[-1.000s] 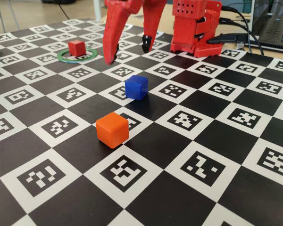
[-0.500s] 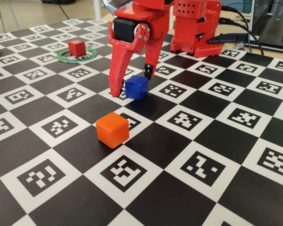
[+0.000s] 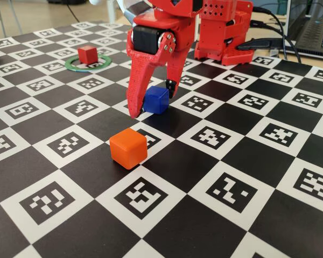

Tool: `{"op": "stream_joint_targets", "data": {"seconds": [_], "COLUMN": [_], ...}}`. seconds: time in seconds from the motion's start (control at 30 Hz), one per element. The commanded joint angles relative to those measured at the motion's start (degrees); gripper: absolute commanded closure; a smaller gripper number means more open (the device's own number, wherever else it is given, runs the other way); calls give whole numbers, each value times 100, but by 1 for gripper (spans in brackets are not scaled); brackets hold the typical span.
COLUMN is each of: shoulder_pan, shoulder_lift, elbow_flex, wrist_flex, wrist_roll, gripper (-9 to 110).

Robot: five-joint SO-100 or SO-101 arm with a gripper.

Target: Grab the red cube then put it in the green circle then put the blue cube on top and finally the orange cube on top

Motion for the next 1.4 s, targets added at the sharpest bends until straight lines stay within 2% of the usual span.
{"op": "stream_joint_targets", "data": {"seconds": [0.0, 0.4, 1.13, 1.23, 1.37], "shoulder_pan": [79, 334, 176, 158, 141], "shoulder_lift": [141, 149, 176, 176, 185], "elbow_flex": [-18, -18, -62, -62, -70], "wrist_flex": [-62, -105, -105, -105, -105], "wrist_roll": [-237, -976, -870, -870, -896], "gripper": [57, 57, 59, 63, 79]}}
